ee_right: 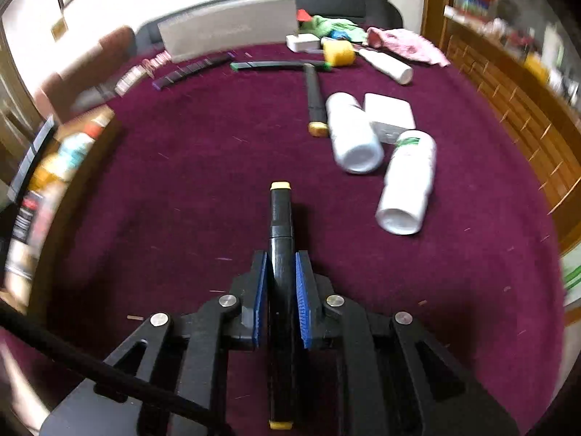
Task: Organize objects
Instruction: 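Carry both black markers over the cardboard tray and open both grippers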
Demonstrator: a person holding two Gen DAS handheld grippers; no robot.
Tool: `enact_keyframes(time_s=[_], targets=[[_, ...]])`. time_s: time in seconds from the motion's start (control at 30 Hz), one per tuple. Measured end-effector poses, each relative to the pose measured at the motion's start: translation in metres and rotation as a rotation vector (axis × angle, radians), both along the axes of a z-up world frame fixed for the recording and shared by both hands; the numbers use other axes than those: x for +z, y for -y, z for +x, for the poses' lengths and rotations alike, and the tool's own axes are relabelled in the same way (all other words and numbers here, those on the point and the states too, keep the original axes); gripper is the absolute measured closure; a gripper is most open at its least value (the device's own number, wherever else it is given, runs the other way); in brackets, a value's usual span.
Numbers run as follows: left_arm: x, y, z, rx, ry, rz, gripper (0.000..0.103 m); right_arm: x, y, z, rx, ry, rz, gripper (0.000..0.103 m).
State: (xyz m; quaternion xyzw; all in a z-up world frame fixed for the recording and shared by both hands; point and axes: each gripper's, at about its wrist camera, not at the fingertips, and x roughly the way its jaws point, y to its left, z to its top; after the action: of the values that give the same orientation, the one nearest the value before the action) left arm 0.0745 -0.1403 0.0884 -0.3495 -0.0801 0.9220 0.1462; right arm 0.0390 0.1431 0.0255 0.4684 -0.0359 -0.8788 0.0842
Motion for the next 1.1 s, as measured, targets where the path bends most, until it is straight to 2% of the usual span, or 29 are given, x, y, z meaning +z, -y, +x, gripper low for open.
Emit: enact_keyframes(time_s=[0.13,0.23,0.4,0.57,0.73,0.87,0.93,1.0,1.1], targets=[[0.008,0.040,0.002,0.067,-0.013,0.007,0.090,0.029,0.020,0.007,0.071,-0.032,-0.137,0.090],[0.011,0.070,-0.006,0.138,-0.018,-0.015,0.090,0.052,0.050,0.005,0.156,-0.036,-0.227,0.090],[-0.002,0.111,-0.028,0.210,0.022,-0.010,0.090,0.066,0.108,-0.011,0.260,-0.003,-0.323,0.090],[-0.026,0.138,-0.048,0.259,0.078,-0.003,0.090,0.063,0.168,-0.028,0.334,0.015,-0.283,0.089],[-0.046,0.153,-0.060,0.280,0.125,0.005,0.090,0.049,0.205,-0.054,0.352,0.057,-0.242,0.089],[-0.056,0.153,-0.072,0.275,0.170,0.001,0.090,0.032,0.222,-0.075,0.356,0.129,-0.248,0.091],[-0.059,0.150,-0.077,0.281,0.191,-0.038,0.090,0.021,0.231,-0.083,0.356,0.166,-0.237,0.093],[-0.064,0.149,-0.081,0.275,0.221,-0.039,0.090,0.013,0.235,-0.087,0.354,0.183,-0.217,0.093],[-0.062,0.150,-0.080,0.265,0.204,-0.032,0.090,0.003,0.241,-0.088,0.354,0.205,-0.196,0.093]])
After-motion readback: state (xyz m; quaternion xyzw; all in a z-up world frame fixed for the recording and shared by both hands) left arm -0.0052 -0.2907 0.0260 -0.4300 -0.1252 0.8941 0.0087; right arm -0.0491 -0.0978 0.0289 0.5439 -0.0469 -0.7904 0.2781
